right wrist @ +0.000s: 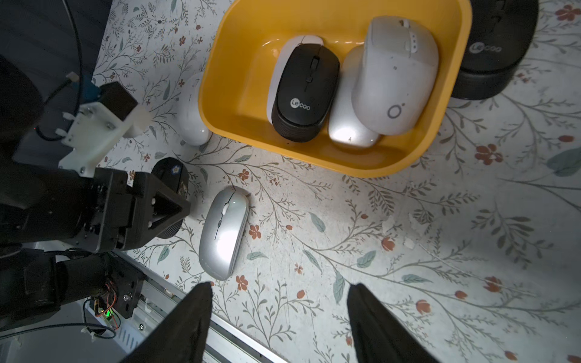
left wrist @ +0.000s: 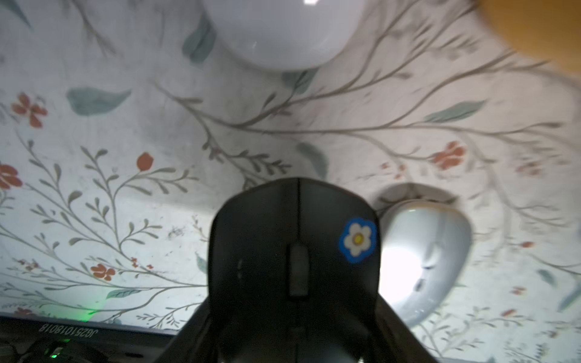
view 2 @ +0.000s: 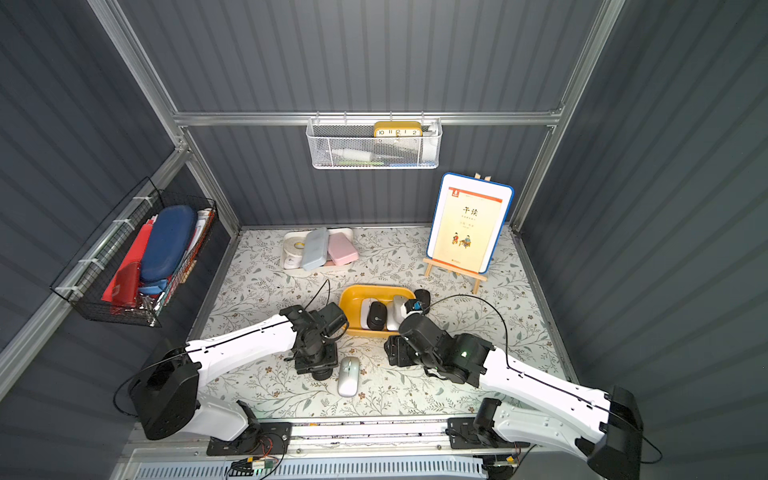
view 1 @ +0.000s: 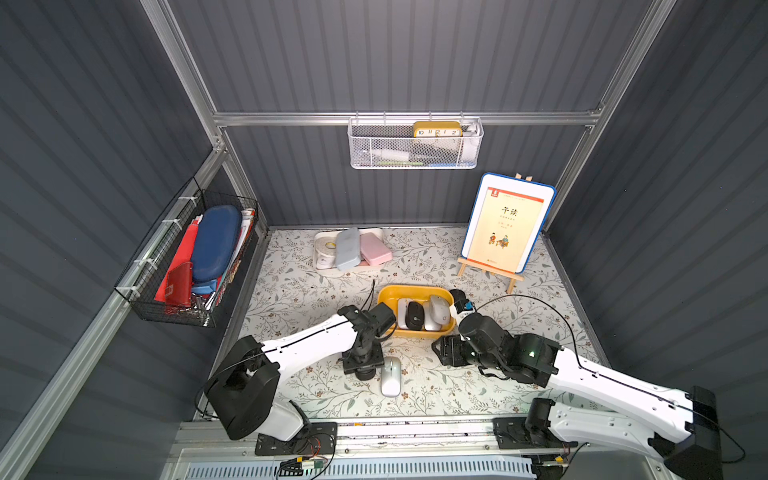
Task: Put the mouse in the storage box
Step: Place the mouse in the storage box.
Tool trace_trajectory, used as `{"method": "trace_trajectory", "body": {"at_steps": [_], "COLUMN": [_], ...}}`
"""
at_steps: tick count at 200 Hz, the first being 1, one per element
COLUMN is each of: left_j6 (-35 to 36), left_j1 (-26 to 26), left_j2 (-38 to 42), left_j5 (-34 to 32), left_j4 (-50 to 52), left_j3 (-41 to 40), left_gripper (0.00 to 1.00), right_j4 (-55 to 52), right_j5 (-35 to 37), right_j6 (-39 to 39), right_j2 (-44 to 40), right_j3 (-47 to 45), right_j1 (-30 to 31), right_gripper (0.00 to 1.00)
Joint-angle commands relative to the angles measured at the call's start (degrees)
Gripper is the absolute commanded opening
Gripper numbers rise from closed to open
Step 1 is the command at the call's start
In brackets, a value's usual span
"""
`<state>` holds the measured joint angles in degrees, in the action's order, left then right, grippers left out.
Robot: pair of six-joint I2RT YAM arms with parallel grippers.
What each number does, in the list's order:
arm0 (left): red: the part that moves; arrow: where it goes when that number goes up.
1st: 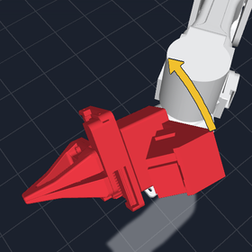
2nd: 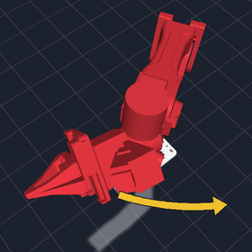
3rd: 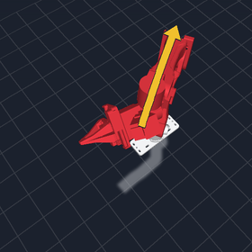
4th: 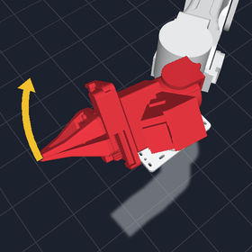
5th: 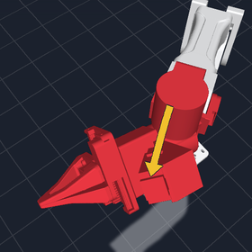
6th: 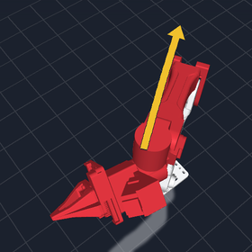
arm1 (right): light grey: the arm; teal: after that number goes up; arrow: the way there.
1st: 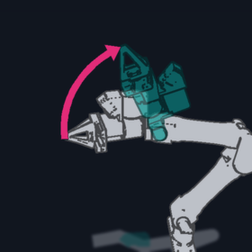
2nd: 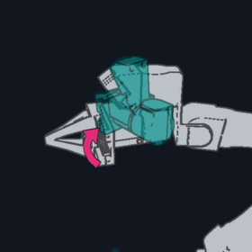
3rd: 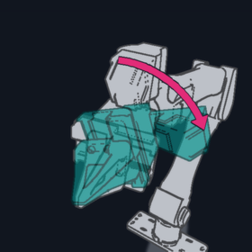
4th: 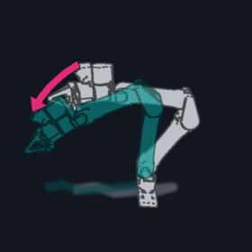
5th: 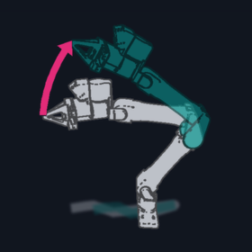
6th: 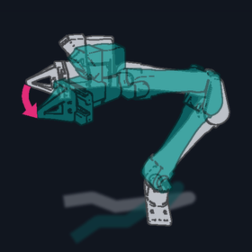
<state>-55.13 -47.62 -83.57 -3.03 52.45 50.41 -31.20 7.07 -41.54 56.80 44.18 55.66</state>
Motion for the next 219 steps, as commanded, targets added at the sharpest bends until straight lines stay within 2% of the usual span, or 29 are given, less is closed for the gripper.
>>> {"method": "trace_trajectory", "body": {"at_steps": [1, 14, 47, 85, 118, 147, 173, 219], "left_j6": [-3.3, -2.7, 0.6, 8.2, 16.8, 21.1, 23.2, 26.0], "left_j1": [0.1, 0.0, 0.0, 0.9, 5.4, 10.5, 10.8, 10.5], "left_j2": [4.1, 4.4, 3.7, -8.1, -19.0, -24.8, -28.6, -32.1], "left_j5": [1.6, -1.6, -3.5, -6.2, -6.4, -6.0, -6.5, -2.6], "left_j4": [-2.3, -0.6, 3.4, 4.8, 0.7, -2.6, -2.8, -2.2], "left_j3": [-1.5, 1.7, 12.5, 24.3, 32.6, 35.5, 38.2, 42.8], "left_gripper": [0.27, 0.26, 0.30, 0.32, 0.31, 0.29, 0.31, 0.31], "right_j4": [0.5, -0.9, -2.1, -3.7, -5.8, -8.3, -9.6, -8.5], "right_j5": [-0.4, 0.1, 2.2, 3.8, 5.2, 5.1, 4.7, 3.4], "right_j6": [-0.5, -0.4, 0.1, -0.1, 0.2, 1.0, 1.3, 1.9], "right_j2": [0.1, 0.1, 0.4, 0.3, -2.3, -5.2, -6.5, -5.5], "right_j3": [-0.9, 0.2, 0.7, 1.0, 0.5, 0.2, -0.1, -0.3], "right_j1": [-0.2, -0.1, -0.2, -0.3, -1.7, -3.7, -5.2, -6.9], "right_gripper": [0.72, 0.72, 0.72, 0.72, 0.72, 0.72, 0.72, 0.72]}}
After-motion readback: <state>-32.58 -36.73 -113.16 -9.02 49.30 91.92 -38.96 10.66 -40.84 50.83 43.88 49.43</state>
